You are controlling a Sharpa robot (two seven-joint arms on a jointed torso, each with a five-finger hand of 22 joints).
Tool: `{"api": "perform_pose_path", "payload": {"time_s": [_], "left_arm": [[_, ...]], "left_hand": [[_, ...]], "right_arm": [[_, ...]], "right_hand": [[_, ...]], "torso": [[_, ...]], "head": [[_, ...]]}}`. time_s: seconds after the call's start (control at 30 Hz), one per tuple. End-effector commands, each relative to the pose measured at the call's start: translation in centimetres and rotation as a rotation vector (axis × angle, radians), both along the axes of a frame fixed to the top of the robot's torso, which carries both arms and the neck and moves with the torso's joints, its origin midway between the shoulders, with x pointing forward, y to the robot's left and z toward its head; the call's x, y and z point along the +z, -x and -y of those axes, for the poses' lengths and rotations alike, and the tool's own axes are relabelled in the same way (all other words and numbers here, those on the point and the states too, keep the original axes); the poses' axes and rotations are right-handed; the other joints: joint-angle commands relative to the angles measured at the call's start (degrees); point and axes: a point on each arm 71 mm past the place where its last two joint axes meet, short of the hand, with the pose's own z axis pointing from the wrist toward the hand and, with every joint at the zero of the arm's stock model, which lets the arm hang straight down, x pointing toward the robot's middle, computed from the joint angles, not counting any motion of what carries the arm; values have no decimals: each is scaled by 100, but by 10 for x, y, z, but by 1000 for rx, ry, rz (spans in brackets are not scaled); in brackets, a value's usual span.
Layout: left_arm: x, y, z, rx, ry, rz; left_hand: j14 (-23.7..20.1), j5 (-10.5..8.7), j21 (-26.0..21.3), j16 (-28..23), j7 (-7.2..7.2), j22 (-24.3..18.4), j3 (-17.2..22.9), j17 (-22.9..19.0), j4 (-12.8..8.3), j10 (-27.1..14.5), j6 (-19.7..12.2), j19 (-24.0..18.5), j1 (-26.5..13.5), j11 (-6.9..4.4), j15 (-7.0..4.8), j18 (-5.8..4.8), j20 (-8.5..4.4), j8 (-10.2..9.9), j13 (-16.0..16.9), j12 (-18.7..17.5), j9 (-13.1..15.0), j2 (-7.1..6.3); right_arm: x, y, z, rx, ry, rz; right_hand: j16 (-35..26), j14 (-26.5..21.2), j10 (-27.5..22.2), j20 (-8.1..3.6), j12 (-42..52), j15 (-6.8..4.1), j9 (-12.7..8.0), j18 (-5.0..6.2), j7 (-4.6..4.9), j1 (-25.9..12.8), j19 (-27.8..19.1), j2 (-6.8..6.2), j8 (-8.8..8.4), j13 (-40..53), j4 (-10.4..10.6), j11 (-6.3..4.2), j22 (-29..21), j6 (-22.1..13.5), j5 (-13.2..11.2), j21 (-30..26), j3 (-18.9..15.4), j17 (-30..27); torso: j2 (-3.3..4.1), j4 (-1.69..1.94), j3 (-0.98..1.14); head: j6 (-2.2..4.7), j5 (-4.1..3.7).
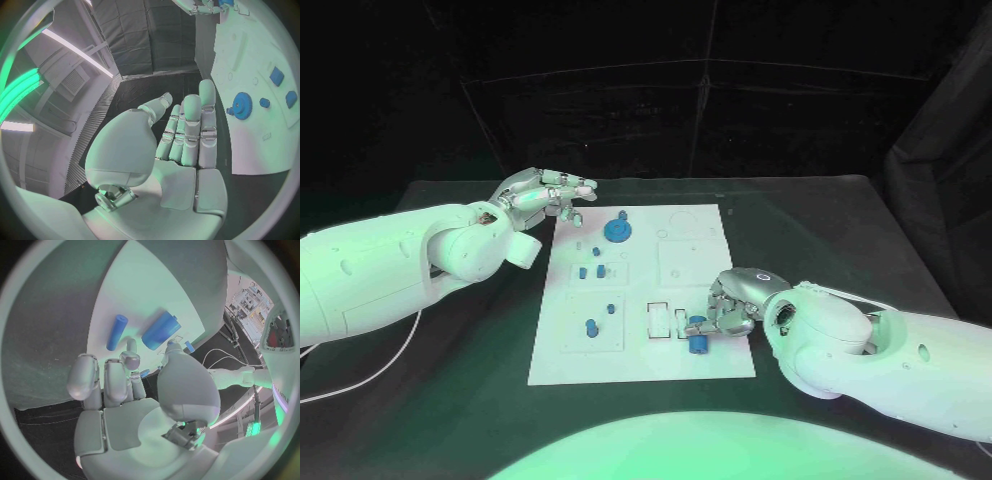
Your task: Assemble the parts on the task board
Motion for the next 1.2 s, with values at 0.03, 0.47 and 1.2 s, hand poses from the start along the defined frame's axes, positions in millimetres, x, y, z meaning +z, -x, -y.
{"api": "perform_pose_path", "payload": {"time_s": [0.03,0.47,1.2], "left_arm": [[0,0,1,-14,9,-4],[-1,0,1,-19,8,-12],[-2,2,1,-28,6,-24]], "left_hand": [[-48,39,-39,-24,-4,-7,4,-5,-32,-40,-34,23,8,13,12,71,17,25,-7,11,-10,-8],[-48,39,-39,-24,-4,-7,4,-5,-32,-40,-34,23,8,13,12,71,17,25,-7,11,-10,-8],[-59,39,-44,-28,1,-11,5,-21,-33,-55,-46,20,3,17,15,69,19,24,-10,13,-11,-12]], "right_arm": [[1,1,-1,11,3,3],[-1,4,-3,18,-6,-58],[-6,-1,-5,8,-1,-57]], "right_hand": [[11,210,13,-30,-27,-37,21,-84,-2,-34,-1,-63,39,12,-4,-38,24,1,-46,27,-34,18],[90,235,93,-54,34,-69,118,-104,-53,5,51,133,123,102,-19,-81,147,124,-107,84,87,137],[88,229,114,-74,-56,-81,258,-105,-60,936,28,509,48,136,-287,-94,157,125,316,89,129,174]], "torso": [[-3,2,-5],[-6,6,-10],[5,6,-10]], "head": [[-3,-12],[7,-44],[2,-32]]}}
